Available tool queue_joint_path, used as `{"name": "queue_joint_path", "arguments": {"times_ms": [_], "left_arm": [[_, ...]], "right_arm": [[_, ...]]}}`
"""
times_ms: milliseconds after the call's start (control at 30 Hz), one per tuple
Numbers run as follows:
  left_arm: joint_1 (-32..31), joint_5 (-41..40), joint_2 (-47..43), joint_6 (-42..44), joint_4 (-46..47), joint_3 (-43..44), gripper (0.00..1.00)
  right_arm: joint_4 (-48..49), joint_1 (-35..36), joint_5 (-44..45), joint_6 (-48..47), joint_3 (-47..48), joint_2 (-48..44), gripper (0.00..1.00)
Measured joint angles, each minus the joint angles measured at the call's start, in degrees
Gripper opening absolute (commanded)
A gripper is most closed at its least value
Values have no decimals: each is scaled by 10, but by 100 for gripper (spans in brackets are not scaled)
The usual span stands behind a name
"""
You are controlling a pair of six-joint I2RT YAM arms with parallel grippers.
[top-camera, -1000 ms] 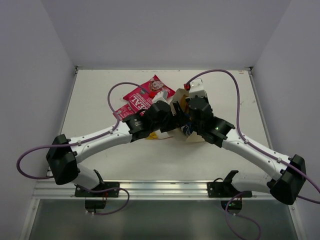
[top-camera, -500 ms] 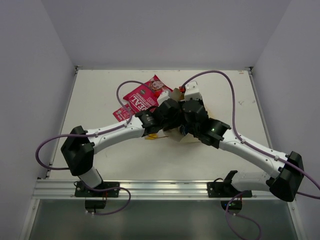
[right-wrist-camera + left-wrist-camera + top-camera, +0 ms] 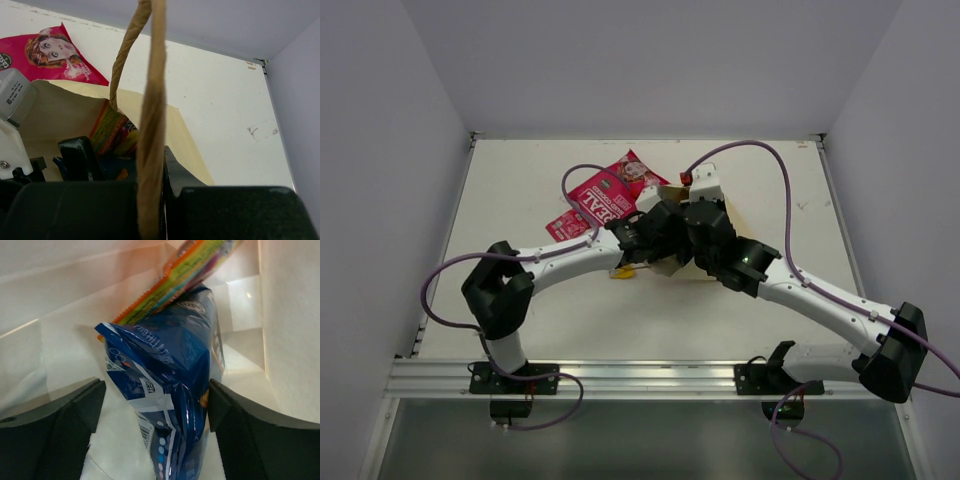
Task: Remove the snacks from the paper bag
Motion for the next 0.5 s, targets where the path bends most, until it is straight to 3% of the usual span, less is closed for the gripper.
{"name": "queue_joint_path", "arguments": {"times_ms": [67,167,200,300,400,500], "left_arm": [[2,-2,5,-2,0,1,71],[5,1,14,-9,2,6,45],[5,2,17,-10,4,7,32],[6,7,21,-9,12,7,13],[8,14,21,-8,20,7,1],[9,16,19,-6,22,7,0]], "right_arm": [[-2,1,-1,2,0,0,0],[-3,0,0,5,0,0,0],[-3,0,0,6,0,0,0],[-3,0,0,9,0,-1,0],[-2,0,1,11,0,-1,0],[-2,1,3,11,0,-1,0]]}}
